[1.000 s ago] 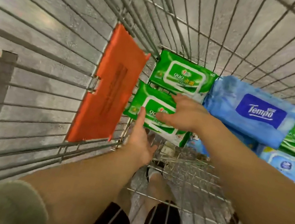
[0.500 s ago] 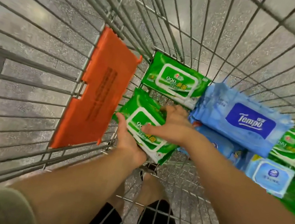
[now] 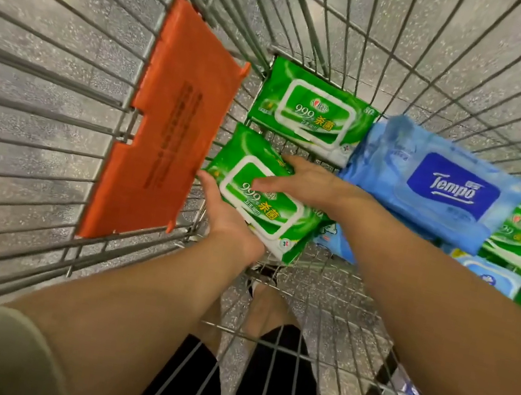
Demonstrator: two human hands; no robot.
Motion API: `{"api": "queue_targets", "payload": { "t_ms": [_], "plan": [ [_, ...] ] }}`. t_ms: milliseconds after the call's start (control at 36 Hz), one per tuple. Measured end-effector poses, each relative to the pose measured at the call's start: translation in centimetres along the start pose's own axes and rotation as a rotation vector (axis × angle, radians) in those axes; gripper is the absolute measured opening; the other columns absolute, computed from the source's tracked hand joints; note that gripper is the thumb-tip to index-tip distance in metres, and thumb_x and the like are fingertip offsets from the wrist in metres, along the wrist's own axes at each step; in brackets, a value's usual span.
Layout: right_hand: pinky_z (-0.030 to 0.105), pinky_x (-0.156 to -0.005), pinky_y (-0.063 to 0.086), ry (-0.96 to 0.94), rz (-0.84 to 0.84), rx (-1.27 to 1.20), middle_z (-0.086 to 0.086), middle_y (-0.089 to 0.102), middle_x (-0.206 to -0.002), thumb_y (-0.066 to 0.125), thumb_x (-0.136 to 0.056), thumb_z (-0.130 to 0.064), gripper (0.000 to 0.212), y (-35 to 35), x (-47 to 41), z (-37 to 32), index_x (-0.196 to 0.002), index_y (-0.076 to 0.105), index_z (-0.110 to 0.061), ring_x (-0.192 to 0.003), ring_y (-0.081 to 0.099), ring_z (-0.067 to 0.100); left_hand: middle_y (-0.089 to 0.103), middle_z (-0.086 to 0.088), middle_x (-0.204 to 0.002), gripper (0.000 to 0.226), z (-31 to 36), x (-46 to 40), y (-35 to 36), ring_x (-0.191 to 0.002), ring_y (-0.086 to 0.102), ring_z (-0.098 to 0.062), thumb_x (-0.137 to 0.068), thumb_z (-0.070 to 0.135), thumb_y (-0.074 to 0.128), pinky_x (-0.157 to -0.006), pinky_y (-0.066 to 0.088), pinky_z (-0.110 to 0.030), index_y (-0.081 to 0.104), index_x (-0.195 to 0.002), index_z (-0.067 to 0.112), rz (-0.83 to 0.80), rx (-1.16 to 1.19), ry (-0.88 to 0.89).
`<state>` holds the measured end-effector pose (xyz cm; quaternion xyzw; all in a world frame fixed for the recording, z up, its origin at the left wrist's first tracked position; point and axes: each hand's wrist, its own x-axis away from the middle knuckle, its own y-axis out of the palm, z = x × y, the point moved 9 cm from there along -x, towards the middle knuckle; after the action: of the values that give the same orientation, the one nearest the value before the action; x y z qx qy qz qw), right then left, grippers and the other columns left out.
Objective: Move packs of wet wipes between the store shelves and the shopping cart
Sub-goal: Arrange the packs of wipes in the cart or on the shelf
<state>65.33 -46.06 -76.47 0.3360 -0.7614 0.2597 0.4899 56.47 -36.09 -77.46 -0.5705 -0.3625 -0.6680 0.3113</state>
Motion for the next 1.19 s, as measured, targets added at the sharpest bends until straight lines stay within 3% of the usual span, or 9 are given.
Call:
{"api": "queue_targets", "payload": {
  "t_ms": [167,306,389,472,528,667,722,972,1194],
  "plan": [
    [0.034,-0.099,0.052,0.005,-0.007,-0.048,-0.012,0.057,-0.132,0.083,-0.056,-0.072,0.102,0.5,1.0,-0.6,-0.143,0.046,-0.034,-0.112,0.063,0.015,0.074,-0.015,-0.12,0.088,0.7,0.9,-0.4,-0.112,0.068,-0.039,-0.079,0.092,0.039,-0.096,0.052,-0.058,0.072,-0.126,0.026,-0.03,-0.094,-0.015],
    [0.039,-0.111,0.043,-0.044,0.107,-0.104,0.003,0.038,-0.151,0.084,-0.062,-0.068,0.107,0.6,3.6,-0.9,-0.15,0.039,-0.03,-0.137,0.045,0.026,0.069,-0.019,-0.129,0.09,2.1,3.7,-0.1,-0.121,0.064,-0.042,-0.082,0.089,0.038,-0.108,0.043,-0.062,0.066,-0.135,0.022,-0.122,-0.18,-0.004],
    [0.032,-0.098,0.047,-0.073,0.137,-0.352,-0.004,0.043,-0.14,0.088,-0.063,-0.06,0.11,1.3,6.5,-0.9,-0.153,0.034,-0.026,-0.122,0.053,0.019,0.064,-0.022,-0.135,0.089,2.6,6.6,1.2,-0.126,0.059,-0.045,-0.084,0.085,0.041,-0.113,0.037,-0.064,0.063,-0.138,0.017,-0.206,-0.249,-0.029],
    [0.039,-0.094,0.058,-0.075,0.208,-0.598,-0.003,0.062,-0.134,0.092,-0.037,-0.07,0.123,1.6,9.1,-0.2,-0.142,0.046,-0.025,-0.108,0.068,0.019,0.066,-0.023,-0.131,0.075,3.1,9.9,2.7,-0.124,0.061,-0.044,-0.092,0.07,0.046,-0.113,0.039,-0.063,0.065,-0.136,0.014,-0.272,-0.349,-0.021],
    [0.042,-0.092,0.059,-0.118,0.222,-0.771,0.002,0.067,-0.128,0.094,-0.046,-0.057,0.096,1.7,11.7,-0.7,-0.126,0.053,-0.025,-0.104,0.072,0.021,0.066,-0.022,-0.131,0.066,3.3,12.4,3.5,-0.123,0.062,-0.043,-0.095,0.063,0.048,-0.112,0.04,-0.062,0.066,-0.135,0.014,-0.297,-0.414,-0.009],
    [0.054,-0.092,0.058,-0.19,0.213,-1.112,0.01,0.074,-0.119,0.097,-0.051,-0.047,0.091,1.8,17.5,-1.4,-0.128,0.058,-0.018,-0.102,0.074,0.032,0.073,-0.021,-0.118,0.055,2.4,18.9,6.0,-0.097,0.074,-0.037,-0.086,0.054,0.056,-0.09,0.054,-0.051,0.072,-0.12,0.013,-0.406,-0.519,0.006],
    [0.054,-0.092,0.058,-0.238,0.21,-1.18,0.01,0.076,-0.113,0.094,-0.059,-0.035,0.079,1.4,19.9,-1.7,-0.128,0.06,-0.015,-0.1,0.074,0.032,0.071,-0.021,-0.122,0.062,1.7,21.4,6.9,-0.104,0.072,-0.037,-0.079,0.056,0.058,-0.091,0.055,-0.051,0.07,-0.123,0.014,-0.455,-0.551,0.01],
    [0.055,-0.087,0.059,-0.329,0.381,-1.086,0.01,0.075,-0.116,0.098,-0.04,-0.053,0.111,-1.4,30.7,-1.7,-0.135,0.053,-0.018,-0.095,0.076,0.031,0.074,-0.019,-0.118,0.053,-1.3,30.8,8.8,-0.097,0.075,-0.034,-0.081,0.05,0.057,-0.084,0.06,-0.053,0.07,-0.119,0.014,-0.624,-0.617,0.024],
    [0.051,-0.099,0.054,-0.424,0.547,-1.054,0.007,0.067,-0.132,0.092,-0.05,-0.065,0.103,-2.0,40.1,-0.4,-0.137,0.056,-0.023,-0.111,0.071,0.028,0.073,-0.018,-0.12,0.046,-3.9,37.3,9.8,-0.1,0.074,-0.036,-0.074,0.045,0.069,-0.086,0.058,-0.052,0.082,-0.104,0.013,-0.829,-0.609,-0.061]
  ]
}}
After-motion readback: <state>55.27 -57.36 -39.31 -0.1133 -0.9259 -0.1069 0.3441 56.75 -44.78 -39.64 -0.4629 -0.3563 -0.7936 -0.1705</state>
